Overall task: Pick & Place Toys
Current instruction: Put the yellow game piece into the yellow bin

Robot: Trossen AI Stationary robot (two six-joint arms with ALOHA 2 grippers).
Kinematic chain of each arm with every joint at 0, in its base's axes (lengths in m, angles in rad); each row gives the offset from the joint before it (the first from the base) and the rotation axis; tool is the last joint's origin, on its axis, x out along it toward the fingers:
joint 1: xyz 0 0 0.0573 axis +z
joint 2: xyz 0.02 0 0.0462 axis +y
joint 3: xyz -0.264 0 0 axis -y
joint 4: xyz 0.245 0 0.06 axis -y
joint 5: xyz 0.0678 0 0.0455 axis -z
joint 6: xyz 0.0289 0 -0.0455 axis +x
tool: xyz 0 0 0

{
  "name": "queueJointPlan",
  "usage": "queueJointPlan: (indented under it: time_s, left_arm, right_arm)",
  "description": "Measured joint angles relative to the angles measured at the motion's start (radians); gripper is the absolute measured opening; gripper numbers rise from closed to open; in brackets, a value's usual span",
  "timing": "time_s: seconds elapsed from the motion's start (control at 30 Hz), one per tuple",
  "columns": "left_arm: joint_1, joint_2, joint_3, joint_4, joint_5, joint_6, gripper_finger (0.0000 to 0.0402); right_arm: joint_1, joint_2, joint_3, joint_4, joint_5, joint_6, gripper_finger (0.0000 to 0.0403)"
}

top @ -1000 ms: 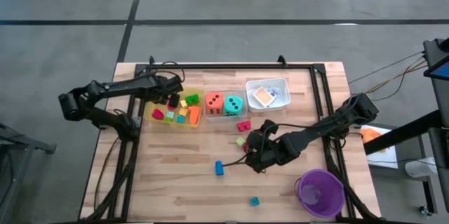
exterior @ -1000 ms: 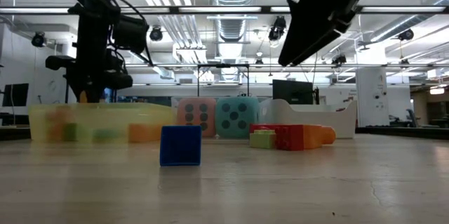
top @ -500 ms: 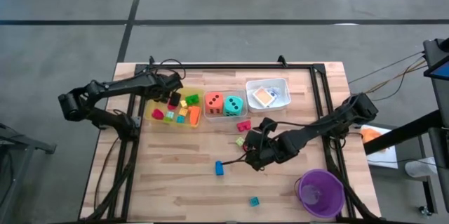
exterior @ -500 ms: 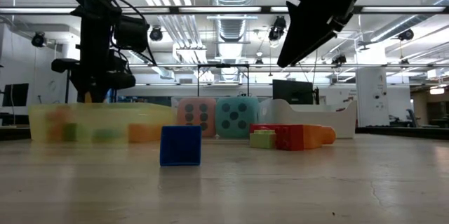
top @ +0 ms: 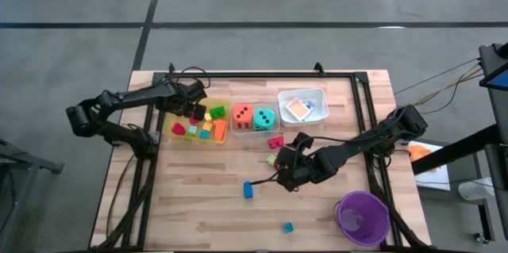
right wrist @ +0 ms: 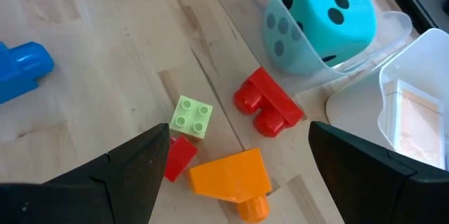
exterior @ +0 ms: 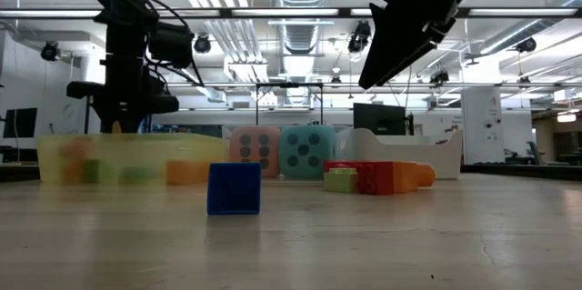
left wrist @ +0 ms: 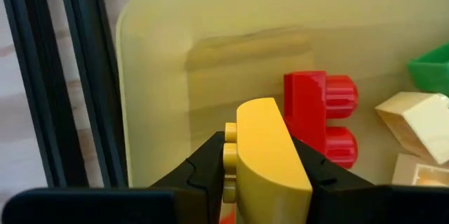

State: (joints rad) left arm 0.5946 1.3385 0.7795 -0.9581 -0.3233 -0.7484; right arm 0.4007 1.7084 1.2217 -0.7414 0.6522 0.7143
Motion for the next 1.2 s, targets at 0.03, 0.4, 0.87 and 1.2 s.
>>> queueJointPlan:
  time_s: [0.03, 0.4, 0.87, 1.2]
  left_arm:
    - [0.005, 0.007, 0.000, -0.001, 0.003, -0.017, 0.0103]
    - [0.008, 0.187, -0.002, 0.007, 0.008, -0.048, 0.0103]
    - [0.007, 0.231, 0.000, 0.016, -0.002, 0.021, 0.0104]
    - [0.008, 0.234, 0.000, 0.029, 0.007, 0.075, 0.0122]
  right_arm:
    - [0.000, 0.000, 0.000, 0.000, -0.002, 0.000, 0.0337]
    - [0.000, 0.000, 0.000, 0.000, -0.007, 0.000, 0.0337]
    - [0.001, 0.000, 0.000, -0.002, -0.010, 0.000, 0.0337]
    - [0.001, 0.000, 0.000, -0.001, -0.026, 0.006, 0.0337]
